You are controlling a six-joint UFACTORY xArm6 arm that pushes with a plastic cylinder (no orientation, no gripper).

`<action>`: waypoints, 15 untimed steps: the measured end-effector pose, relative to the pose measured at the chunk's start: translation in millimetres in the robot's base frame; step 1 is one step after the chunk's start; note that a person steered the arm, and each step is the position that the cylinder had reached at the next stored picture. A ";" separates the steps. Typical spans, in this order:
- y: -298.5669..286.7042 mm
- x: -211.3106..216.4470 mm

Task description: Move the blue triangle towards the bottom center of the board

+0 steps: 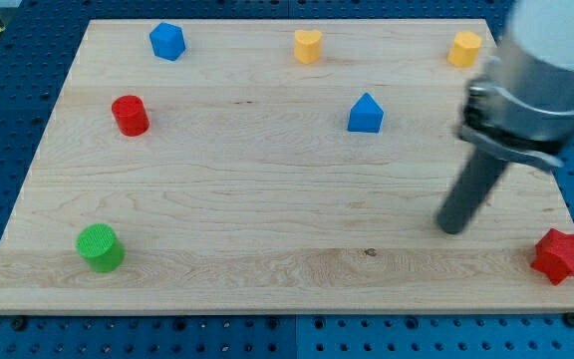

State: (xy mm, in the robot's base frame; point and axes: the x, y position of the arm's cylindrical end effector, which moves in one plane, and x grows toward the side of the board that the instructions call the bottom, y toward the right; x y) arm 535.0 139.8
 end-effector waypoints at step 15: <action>-91.1 -86.7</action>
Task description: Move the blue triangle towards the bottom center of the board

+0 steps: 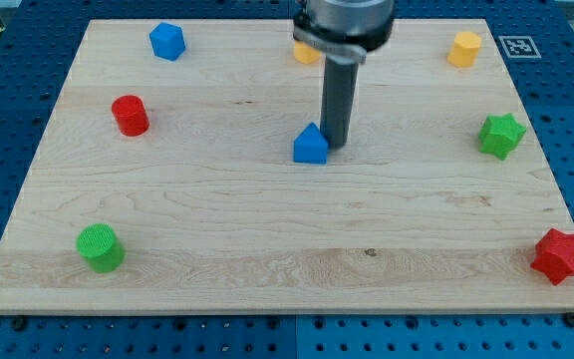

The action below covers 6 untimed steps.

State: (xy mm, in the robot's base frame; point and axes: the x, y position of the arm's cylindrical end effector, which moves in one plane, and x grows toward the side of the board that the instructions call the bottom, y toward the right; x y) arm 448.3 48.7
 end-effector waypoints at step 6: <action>-24.8 61.4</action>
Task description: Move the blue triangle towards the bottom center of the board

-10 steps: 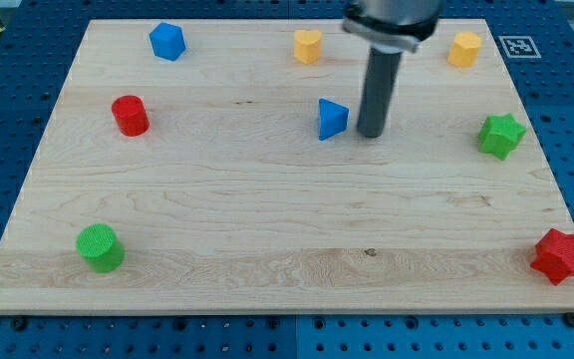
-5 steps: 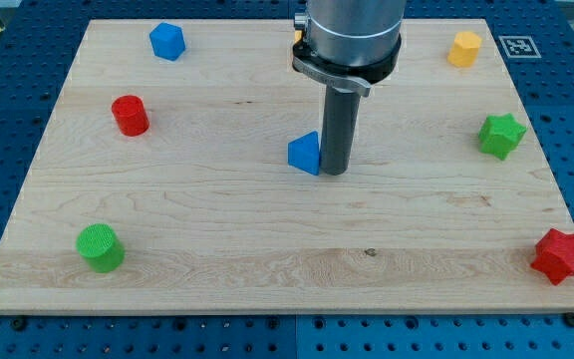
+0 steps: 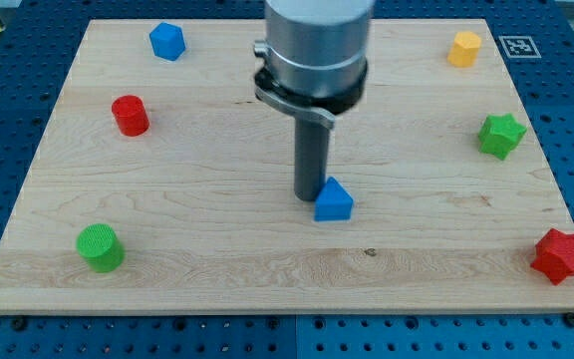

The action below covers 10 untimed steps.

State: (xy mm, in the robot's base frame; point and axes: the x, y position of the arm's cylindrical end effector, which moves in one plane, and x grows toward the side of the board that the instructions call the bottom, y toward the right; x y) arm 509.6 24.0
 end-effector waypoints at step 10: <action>8.5 23.9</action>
